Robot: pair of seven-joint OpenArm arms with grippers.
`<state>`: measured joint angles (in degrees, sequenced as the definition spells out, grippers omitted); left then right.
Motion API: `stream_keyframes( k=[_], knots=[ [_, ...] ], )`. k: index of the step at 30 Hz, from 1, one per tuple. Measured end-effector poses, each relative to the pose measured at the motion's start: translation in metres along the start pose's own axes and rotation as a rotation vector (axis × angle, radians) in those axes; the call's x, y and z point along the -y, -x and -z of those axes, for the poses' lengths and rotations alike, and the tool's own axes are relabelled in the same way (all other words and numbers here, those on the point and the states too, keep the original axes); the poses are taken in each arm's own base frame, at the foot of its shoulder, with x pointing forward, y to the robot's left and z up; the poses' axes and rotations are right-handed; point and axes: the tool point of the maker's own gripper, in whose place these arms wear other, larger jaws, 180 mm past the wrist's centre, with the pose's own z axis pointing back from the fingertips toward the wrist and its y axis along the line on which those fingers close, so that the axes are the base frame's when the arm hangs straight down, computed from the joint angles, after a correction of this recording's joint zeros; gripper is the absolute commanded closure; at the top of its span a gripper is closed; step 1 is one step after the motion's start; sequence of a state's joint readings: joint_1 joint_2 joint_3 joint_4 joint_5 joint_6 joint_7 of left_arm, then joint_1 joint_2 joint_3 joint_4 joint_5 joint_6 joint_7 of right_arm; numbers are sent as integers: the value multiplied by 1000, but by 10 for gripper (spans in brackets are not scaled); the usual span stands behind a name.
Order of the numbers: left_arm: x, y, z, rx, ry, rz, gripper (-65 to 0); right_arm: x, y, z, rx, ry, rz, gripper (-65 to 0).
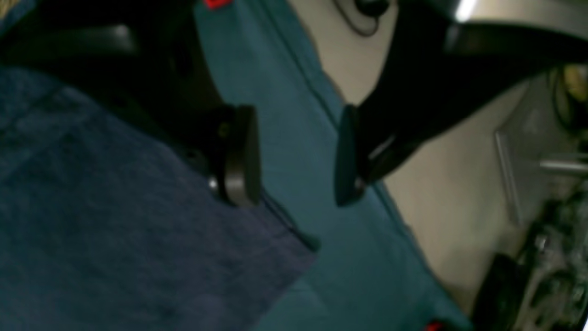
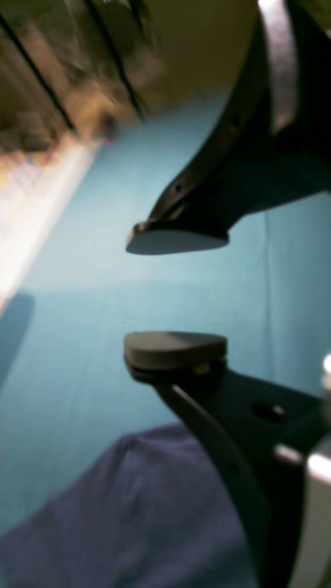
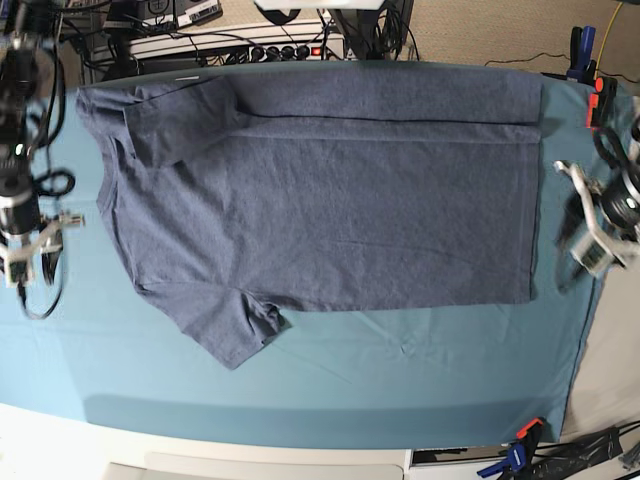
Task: Fold the T-shirt properly
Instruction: 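Release the edge and move both grippers out to the shirt's hem corners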
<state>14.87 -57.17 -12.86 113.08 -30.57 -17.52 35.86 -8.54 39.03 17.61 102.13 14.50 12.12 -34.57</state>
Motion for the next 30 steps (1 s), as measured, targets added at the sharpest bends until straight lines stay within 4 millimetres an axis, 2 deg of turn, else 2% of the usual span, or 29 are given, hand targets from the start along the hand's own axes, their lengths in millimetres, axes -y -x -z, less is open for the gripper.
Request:
stream_keyframes(
  k=[3, 5, 7, 11, 16, 18, 23, 27, 30],
  knots=[
    [-21, -18, 4, 65, 2, -75, -283, 2, 10, 32, -28, -75, 168, -284],
    [-34, -32, 5, 113, 0, -108, -283, -3, 5, 52, -23, -157, 257, -284],
    [-45, -38, 5, 138, -7, -153, -283, -8, -2, 73, -24, -221, 339, -284],
    [-57, -31, 12, 143, 12, -247, -283, -15, -14, 108, -88, -312, 464, -284],
    [-47, -13, 33, 90, 93, -351, -259, -22, -59, 145, -102, -375, 617, -284],
    [-39, -4, 43, 51, 125, -375, -257, -33, -73, 155, -126, -409, 661, -284],
    [-25, 8, 75, -11, 183, -444, -257, -85, -84, 165, -228, -527, 694, -284],
    [-34, 16, 109, -43, 157, -590, -257, -117, -83, 167, -282, -560, 649, -284],
    [-40, 25, 134, -77, 159, -737, -257, -130, -80, 167, -309, -575, 627, -284]
  ],
)
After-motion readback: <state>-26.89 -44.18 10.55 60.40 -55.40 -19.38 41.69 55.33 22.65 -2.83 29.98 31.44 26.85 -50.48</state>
